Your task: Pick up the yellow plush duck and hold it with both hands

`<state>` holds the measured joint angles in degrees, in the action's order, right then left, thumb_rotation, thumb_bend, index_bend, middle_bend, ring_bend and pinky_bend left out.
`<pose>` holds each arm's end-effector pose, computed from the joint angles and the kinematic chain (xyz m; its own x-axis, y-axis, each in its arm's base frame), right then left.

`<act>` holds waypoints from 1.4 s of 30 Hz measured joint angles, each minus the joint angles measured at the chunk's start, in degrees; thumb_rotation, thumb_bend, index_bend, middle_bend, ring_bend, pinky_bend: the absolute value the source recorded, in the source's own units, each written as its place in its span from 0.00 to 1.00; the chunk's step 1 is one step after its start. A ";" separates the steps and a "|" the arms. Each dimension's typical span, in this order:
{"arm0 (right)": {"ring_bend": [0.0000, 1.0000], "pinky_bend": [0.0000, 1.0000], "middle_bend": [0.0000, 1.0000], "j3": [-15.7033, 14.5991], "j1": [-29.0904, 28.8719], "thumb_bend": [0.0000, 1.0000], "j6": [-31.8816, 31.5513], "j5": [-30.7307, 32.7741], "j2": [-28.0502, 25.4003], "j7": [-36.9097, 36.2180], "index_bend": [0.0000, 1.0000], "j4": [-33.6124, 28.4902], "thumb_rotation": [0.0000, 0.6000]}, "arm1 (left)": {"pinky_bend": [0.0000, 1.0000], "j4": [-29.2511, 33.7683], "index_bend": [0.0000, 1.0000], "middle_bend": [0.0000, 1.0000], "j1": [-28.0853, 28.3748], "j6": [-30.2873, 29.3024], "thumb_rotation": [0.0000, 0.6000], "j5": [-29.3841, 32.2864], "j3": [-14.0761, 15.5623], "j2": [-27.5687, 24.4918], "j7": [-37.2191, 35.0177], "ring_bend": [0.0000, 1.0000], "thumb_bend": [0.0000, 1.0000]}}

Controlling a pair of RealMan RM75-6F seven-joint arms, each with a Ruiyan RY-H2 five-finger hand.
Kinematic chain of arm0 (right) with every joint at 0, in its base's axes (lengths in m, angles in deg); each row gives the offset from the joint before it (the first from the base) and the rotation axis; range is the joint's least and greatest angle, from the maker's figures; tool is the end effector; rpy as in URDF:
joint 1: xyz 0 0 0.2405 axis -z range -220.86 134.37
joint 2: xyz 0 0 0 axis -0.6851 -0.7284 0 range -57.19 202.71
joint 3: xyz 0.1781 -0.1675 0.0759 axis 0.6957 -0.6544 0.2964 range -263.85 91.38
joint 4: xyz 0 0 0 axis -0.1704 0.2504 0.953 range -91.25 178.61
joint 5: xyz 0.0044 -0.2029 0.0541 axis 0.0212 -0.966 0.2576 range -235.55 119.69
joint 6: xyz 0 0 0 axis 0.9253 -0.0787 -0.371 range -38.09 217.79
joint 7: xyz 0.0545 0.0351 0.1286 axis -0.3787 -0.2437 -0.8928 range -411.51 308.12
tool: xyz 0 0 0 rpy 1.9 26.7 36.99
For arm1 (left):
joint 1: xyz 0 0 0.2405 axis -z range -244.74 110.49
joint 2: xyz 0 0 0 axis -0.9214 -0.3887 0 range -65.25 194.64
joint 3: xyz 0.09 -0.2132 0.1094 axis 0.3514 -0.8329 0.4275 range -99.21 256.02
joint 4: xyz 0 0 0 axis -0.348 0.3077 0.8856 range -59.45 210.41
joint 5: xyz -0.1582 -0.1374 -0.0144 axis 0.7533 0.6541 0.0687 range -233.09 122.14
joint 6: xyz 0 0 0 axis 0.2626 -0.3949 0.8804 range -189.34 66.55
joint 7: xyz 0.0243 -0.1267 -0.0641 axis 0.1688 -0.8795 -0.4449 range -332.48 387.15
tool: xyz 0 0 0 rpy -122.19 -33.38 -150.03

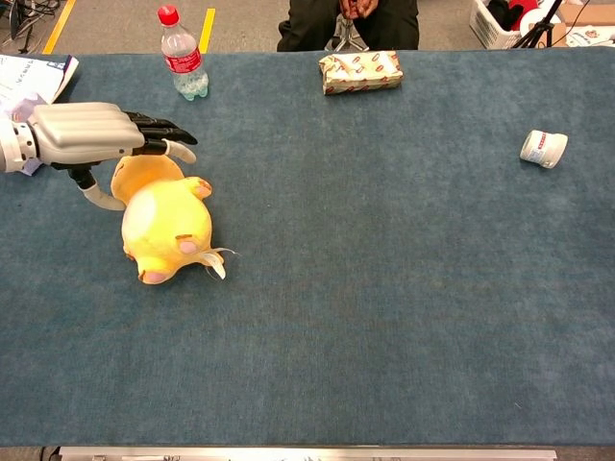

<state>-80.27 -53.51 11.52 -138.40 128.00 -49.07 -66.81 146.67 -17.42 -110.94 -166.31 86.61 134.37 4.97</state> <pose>-0.2495 -0.2103 0.1733 0.2773 -0.0617 0.9588 -0.9603 -0.0480 0.2747 -0.2174 0.3470 0.0585 0.7950 0.2850 0.5354 0.5213 -0.7724 -0.3629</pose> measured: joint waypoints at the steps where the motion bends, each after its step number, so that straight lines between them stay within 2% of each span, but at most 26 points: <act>1: 0.09 0.14 0.21 0.03 0.01 0.25 -0.01 0.07 0.00 0.00 0.00 0.00 1.00 | 0.16 -0.30 0.10 0.02 0.47 0.35 1.00 -0.24 0.48 0.28 0.17 0.00 0.19; 11: 0.09 0.14 0.21 0.06 -0.16 0.25 0.46 0.28 0.08 -0.20 0.00 0.13 1.00 | 0.16 -4.33 0.10 0.02 1.85 2.66 1.00 1.72 2.16 4.03 1.60 0.00 0.19; 15: 0.09 0.14 0.21 0.08 -0.21 0.25 0.55 0.22 0.13 -0.53 0.00 0.25 1.00 | 0.16 -5.19 0.14 0.05 1.70 3.58 1.00 3.36 2.71 5.06 1.66 0.01 0.20; 17: 0.09 0.14 0.21 0.04 -0.27 0.25 0.66 0.05 0.18 -0.70 0.00 0.29 1.00 | 0.22 -5.67 0.20 0.13 1.57 4.02 1.00 4.43 2.80 5.58 1.47 0.08 0.20; 20: 0.09 0.14 0.21 0.02 -0.29 0.25 0.61 -0.26 0.17 -0.87 0.00 0.30 1.00 | 0.43 -6.42 0.34 0.28 1.34 4.84 1.00 6.21 2.85 6.30 1.12 0.24 0.25; 22: 0.09 0.14 0.21 0.13 -0.35 0.25 0.54 -0.41 0.09 -1.08 0.00 0.28 1.00 | 0.53 -6.70 0.40 0.37 1.20 5.62 1.00 7.34 2.87 6.53 1.19 0.32 0.25; 26: 0.09 0.14 0.21 0.32 -0.74 0.25 0.74 -1.03 -0.11 -1.44 0.00 0.24 1.00 | 0.62 -6.09 0.48 0.48 0.76 6.52 1.00 10.20 2.37 6.16 1.29 0.43 0.25; 33: 0.09 0.14 0.21 0.35 -3.00 0.25 3.12 -4.32 -0.02 -2.10 0.00 0.39 1.00 | 0.63 -1.15 0.50 0.49 -1.04 6.75 1.00 17.16 0.07 2.63 1.32 0.44 0.25; 42: 0.09 0.14 0.21 0.56 -9.23 0.25 8.81 -10.30 2.64 -4.11 0.00 0.77 1.00 | 0.65 12.38 0.50 0.49 -2.47 9.19 1.00 27.98 -3.21 -4.80 5.26 0.44 0.25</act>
<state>-79.71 -62.74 20.33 -148.70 130.64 -53.18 -66.04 159.05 -19.89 -101.76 -138.33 83.40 129.57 10.23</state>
